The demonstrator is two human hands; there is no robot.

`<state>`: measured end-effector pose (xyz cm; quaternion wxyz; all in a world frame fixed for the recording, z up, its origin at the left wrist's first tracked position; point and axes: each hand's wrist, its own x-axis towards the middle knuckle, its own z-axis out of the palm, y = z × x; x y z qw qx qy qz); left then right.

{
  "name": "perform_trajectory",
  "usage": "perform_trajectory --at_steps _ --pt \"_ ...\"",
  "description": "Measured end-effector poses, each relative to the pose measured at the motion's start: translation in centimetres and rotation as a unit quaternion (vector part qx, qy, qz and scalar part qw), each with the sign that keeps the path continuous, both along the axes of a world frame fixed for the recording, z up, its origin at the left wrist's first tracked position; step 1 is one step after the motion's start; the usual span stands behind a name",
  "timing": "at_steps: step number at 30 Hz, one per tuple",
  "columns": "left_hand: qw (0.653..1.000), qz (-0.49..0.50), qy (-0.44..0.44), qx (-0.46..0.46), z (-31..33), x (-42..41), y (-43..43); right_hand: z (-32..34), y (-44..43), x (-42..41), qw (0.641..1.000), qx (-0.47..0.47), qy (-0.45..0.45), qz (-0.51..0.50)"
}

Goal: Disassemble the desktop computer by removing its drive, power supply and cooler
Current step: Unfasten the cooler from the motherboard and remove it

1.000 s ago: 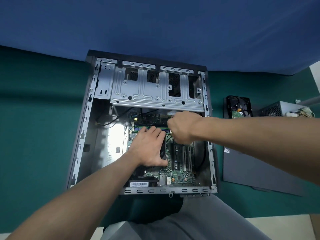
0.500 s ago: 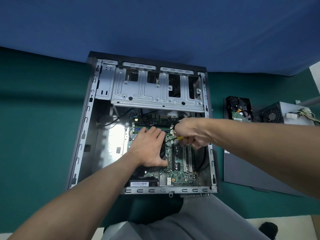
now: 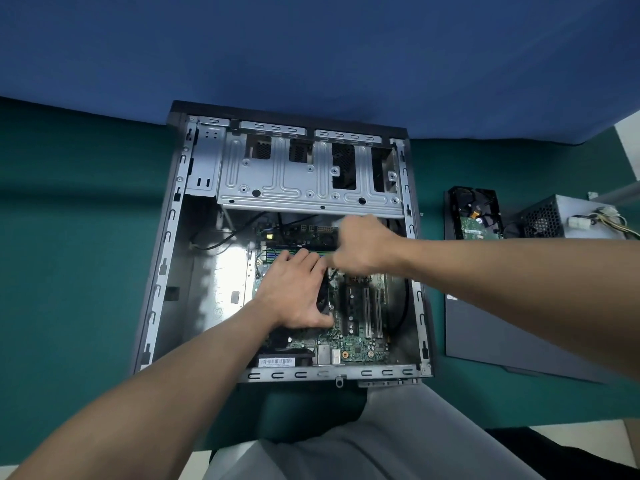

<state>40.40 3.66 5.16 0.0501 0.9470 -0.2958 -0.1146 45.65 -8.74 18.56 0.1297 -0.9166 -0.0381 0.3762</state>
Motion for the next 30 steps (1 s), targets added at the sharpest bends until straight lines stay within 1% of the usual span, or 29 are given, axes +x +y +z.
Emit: perform_trajectory --at_steps 1,2,3,4,5,7,8,9,10,11,12,13,14,15,16,17,18,19,20,21,22,23,24,25,26,27,28,29,30 --pt "1.000 -0.001 0.002 0.003 0.0 0.0 0.0 0.0 -0.3 0.2 0.986 0.020 0.074 -0.147" --pt "1.000 -0.001 0.002 0.004 0.1 0.0 0.0 0.1 -0.6 0.3 0.956 0.025 0.153 -0.250" --pt "1.000 -0.001 0.000 0.004 0.1 0.0 0.0 0.2 -0.9 0.2 0.933 0.019 0.207 -0.293" --pt "1.000 -0.001 -0.002 0.002 0.1 0.1 0.0 0.2 -1.1 0.1 0.926 0.010 0.232 -0.296" --pt "1.000 -0.001 -0.003 0.000 0.1 0.0 0.0 0.1 -1.1 -0.1 0.933 0.000 0.227 -0.280" --pt "1.000 0.000 -0.003 -0.004 0.1 0.1 0.1 -0.1 -0.8 -0.5 0.971 -0.023 0.147 -0.186" --pt "1.000 0.001 -0.003 -0.006 0.1 0.1 0.1 0.0 -0.6 -0.8 0.990 -0.047 0.093 -0.099" --pt "1.000 0.000 -0.003 -0.006 0.1 0.1 0.0 0.1 -0.6 -1.1 0.995 -0.087 0.043 0.011" --pt "1.000 -0.001 -0.003 -0.005 0.1 0.1 0.0 0.2 -0.7 -1.4 0.986 -0.122 -0.008 0.115" --pt "1.000 -0.001 -0.002 -0.003 0.1 0.1 0.0 0.4 -1.0 -1.5 0.963 -0.146 -0.056 0.218" --pt "1.000 0.000 0.000 -0.002 0.1 0.1 0.0 0.5 -1.2 -1.6 0.931 -0.156 -0.100 0.315" --pt "1.000 0.000 0.004 -0.001 0.1 0.1 0.0 0.6 -1.3 -1.7 0.886 -0.159 -0.139 0.413" --pt "1.000 0.001 0.009 -0.001 0.1 0.1 0.0 0.6 -1.3 -1.6 0.844 -0.159 -0.159 0.487" --pt "1.000 0.002 0.011 0.001 0.1 0.1 0.0 0.6 -1.2 -1.4 0.811 -0.157 -0.168 0.538" --pt "1.000 0.003 0.011 0.004 0.1 0.1 0.0 0.7 -1.0 -1.3 0.811 -0.154 -0.162 0.540" --pt "1.000 0.003 0.009 0.005 0.1 0.1 0.0 0.7 -0.8 -1.0 0.835 -0.138 -0.155 0.510" --pt "1.000 0.002 0.006 0.003 0.1 0.0 0.0 0.7 -0.6 -0.7 0.883 -0.117 -0.137 0.433" --pt "1.000 0.003 0.003 0.000 0.1 0.0 0.0 0.4 -0.5 -0.4 0.936 -0.089 -0.104 0.325" --pt "1.000 0.002 0.001 -0.002 0.1 0.0 0.0 0.2 -0.4 0.1 0.979 -0.058 -0.051 0.188" --pt "1.000 0.001 0.003 -0.001 0.2 0.0 0.1 -0.1 -0.5 0.4 0.999 -0.024 0.009 0.029" --pt "1.000 0.000 0.005 0.001 0.2 0.1 0.1 -0.2 -0.6 0.7 0.988 0.001 0.084 -0.127" --pt "1.000 0.000 0.007 0.002 0.2 0.1 0.1 -0.3 -0.7 0.8 0.960 0.009 0.158 -0.232" --pt "1.000 0.000 0.006 0.003 0.1 0.1 0.1 -0.2 -0.8 0.7 0.940 0.003 0.209 -0.271" --pt "1.000 0.000 0.004 0.001 0.1 0.1 0.0 -0.1 -0.8 0.6 0.937 -0.009 0.231 -0.261" --pt "1.000 0.000 0.004 -0.001 0.1 0.1 0.1 -0.1 -0.7 0.5 0.948 -0.021 0.227 -0.223" --pt "1.000 0.000 0.002 -0.004 0.1 0.1 0.1 -0.1 -0.4 0.4 0.966 -0.034 0.200 -0.162" --pt "1.000 -0.001 0.001 -0.006 0.1 0.1 0.1 -0.1 -0.2 0.3 0.983 -0.053 0.157 -0.084" --pt "1.000 -0.001 0.000 -0.008 0.1 0.1 0.1 0.2 0.0 0.1 0.990 -0.086 0.107 0.015" --pt "1.000 -0.001 0.000 -0.008 0.1 0.1 0.1 0.6 0.2 -0.2 0.984 -0.124 0.056 0.116"
